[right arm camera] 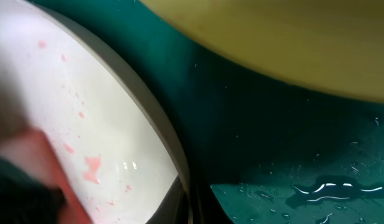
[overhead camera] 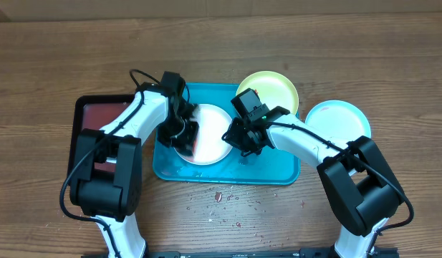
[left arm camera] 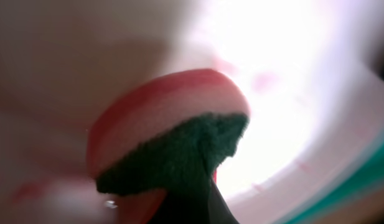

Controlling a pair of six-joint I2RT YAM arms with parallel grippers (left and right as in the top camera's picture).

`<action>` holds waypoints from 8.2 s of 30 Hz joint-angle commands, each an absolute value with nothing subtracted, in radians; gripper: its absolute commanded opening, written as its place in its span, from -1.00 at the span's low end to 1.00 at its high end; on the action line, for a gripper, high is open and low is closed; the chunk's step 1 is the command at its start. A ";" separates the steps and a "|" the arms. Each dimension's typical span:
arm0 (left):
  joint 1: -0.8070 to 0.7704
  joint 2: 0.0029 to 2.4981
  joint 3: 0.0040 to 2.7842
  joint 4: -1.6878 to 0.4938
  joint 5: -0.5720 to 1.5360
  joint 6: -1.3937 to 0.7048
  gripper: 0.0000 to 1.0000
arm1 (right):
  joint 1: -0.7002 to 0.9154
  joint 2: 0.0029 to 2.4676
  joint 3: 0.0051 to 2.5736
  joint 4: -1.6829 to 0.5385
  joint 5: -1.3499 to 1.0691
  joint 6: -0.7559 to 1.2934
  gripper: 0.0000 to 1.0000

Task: Clean dirty plates on tray and stack at the side
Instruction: 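Scrub the white plate again with the sponge in left gripper, then lift and tilt the white plate with right gripper to drain, then place the white plate onto the first white plate and release, then grip the yellow plate with right gripper and drag it to tray center, then move the sponge in the left gripper over the black tray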

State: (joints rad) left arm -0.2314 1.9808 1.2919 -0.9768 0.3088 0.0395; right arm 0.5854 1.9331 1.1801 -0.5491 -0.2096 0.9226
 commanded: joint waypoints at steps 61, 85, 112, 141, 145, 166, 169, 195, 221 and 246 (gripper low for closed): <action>-0.236 2.008 1.817 -1.193 0.072 -0.206 -0.91 | 1.039 1.627 1.259 -0.898 0.933 0.658 -0.93; -0.236 2.008 1.815 -1.189 0.072 -0.206 -0.92 | 1.181 1.627 1.259 -0.921 1.308 0.666 -0.92; -0.236 2.008 1.814 -1.182 0.072 -0.206 -0.92 | -0.165 1.467 1.224 -1.089 -0.006 0.522 -0.93; -0.236 2.008 1.814 -1.176 0.072 -0.206 -0.91 | -0.257 1.655 1.262 -0.966 -0.373 0.316 0.17; -0.236 2.008 1.814 -1.177 0.072 -0.206 -0.91 | -0.147 1.662 1.269 -0.892 -0.378 0.343 0.17; -0.236 2.008 1.814 -1.180 0.070 -0.205 -0.92 | 0.207 1.906 1.268 -0.731 -0.128 0.551 -0.48; -0.236 2.008 1.814 -1.181 0.069 -0.205 -0.92 | 0.233 1.938 1.268 -0.740 -0.127 0.551 -0.52; 0.116 1.752 1.845 -1.541 -0.059 -0.199 -0.91 | 0.366 1.928 1.456 -1.027 -0.183 0.436 0.01; 0.209 1.762 1.055 -0.646 -0.111 -0.116 -0.92 | 0.221 1.928 1.481 -1.106 -0.226 0.327 0.07; 0.209 1.752 1.111 -0.710 0.128 -0.130 -0.92 | 0.221 1.928 1.480 -1.114 -0.226 0.283 0.29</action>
